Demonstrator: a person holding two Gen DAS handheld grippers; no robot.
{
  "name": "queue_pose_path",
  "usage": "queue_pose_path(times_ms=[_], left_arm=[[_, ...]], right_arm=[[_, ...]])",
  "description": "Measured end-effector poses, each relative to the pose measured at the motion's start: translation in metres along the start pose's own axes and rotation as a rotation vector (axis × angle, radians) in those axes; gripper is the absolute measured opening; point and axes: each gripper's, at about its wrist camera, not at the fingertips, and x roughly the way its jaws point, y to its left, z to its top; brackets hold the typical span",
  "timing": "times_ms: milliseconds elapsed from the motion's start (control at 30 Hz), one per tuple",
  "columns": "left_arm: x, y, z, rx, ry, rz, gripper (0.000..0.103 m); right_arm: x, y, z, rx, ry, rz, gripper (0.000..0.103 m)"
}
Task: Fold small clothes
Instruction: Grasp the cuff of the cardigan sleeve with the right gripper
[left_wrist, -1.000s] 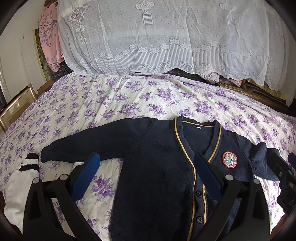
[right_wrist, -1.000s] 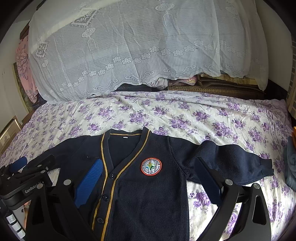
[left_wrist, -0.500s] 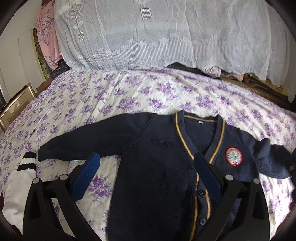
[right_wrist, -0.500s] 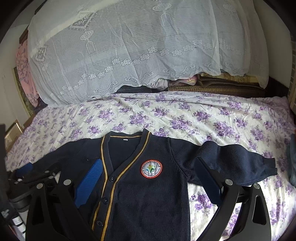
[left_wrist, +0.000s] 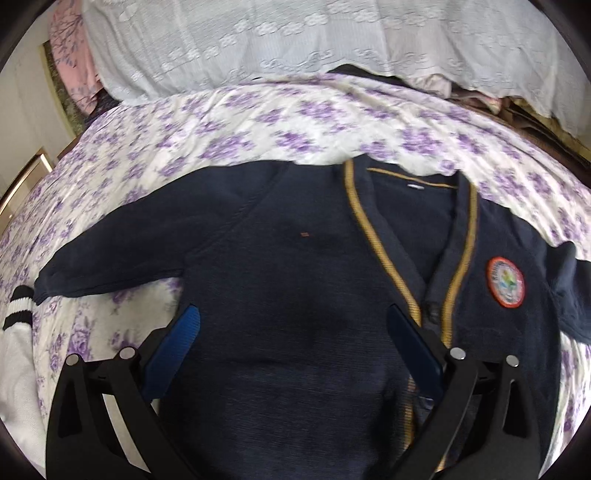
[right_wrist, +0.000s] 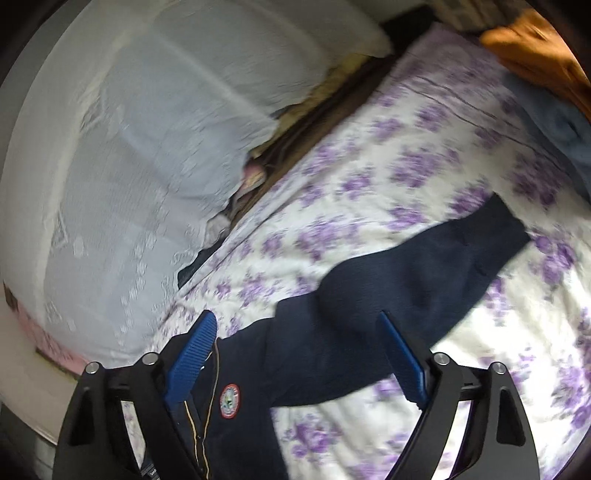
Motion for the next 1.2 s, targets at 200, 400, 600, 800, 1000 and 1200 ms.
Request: queue_pose_path(times_ms=[200,400,600,800,1000,1200], left_arm=[[-0.026,-0.032,-0.009,0.047,0.005,-0.141,0.099],[-0.03,-0.1,0.001,0.191,0.035,-0.123,0.099],[-0.003,-0.159,0.023,0.189,0.101,-0.089,0.099],[0.034,-0.193,0.028,0.164,0.131,-0.035,0.099],[0.043,-0.193,0.019,0.133,0.049,-0.027,0.099],[0.025,-0.174,0.02,0.17,0.077,-0.047,0.099]], right_arm=[[-0.026,-0.064,0.01,0.098,-0.014,-0.058,0.082],[-0.006,-0.117,0.019,0.254,0.024,-0.113,0.067],[0.017,-0.128,0.028,0.264,-0.009,-0.116,0.048],[0.035,-0.12,0.037,0.155,-0.062,-0.184,0.035],[0.017,-0.114,0.04,0.165,-0.138,-0.129,0.007],[0.018,-0.121,0.042,0.175,-0.127,-0.22,0.007]])
